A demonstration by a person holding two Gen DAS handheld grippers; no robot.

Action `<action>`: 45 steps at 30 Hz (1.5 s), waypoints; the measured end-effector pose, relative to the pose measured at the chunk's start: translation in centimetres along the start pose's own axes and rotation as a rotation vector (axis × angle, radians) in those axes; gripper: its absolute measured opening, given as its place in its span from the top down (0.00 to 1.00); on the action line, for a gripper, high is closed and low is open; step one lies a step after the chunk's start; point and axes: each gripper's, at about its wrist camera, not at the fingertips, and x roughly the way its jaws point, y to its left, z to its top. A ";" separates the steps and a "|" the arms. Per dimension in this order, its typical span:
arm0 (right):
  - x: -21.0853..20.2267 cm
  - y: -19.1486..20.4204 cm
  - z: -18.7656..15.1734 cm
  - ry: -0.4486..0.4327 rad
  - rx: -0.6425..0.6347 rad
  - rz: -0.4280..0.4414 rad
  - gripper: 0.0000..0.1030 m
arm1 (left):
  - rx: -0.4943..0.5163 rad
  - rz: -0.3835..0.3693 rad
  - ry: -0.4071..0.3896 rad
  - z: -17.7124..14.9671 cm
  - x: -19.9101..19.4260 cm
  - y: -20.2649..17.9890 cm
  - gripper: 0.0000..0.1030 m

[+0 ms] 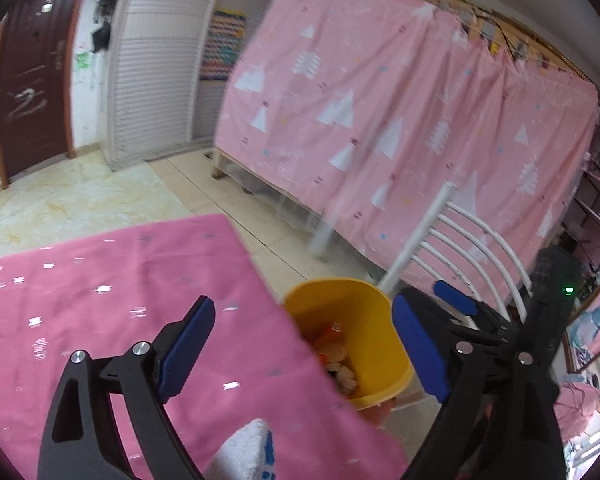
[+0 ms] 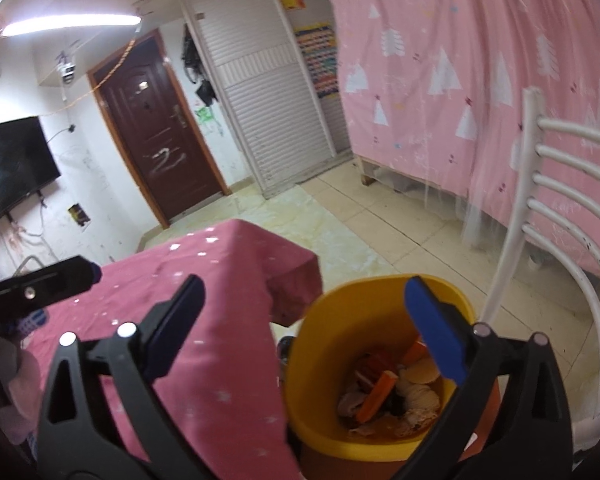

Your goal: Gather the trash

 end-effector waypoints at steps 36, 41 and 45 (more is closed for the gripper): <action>2.5 23.7 -5.1 0.077 -0.289 0.263 0.06 | -0.162 0.557 -0.164 -6.7 -15.7 21.6 0.10; 3.0 24.0 -5.1 0.085 -0.295 0.256 0.06 | -0.173 0.565 -0.156 -7.2 -15.6 22.1 0.10; 3.0 24.0 -5.0 0.084 -0.297 0.253 0.06 | -0.182 0.565 -0.154 -7.4 -15.4 22.4 0.10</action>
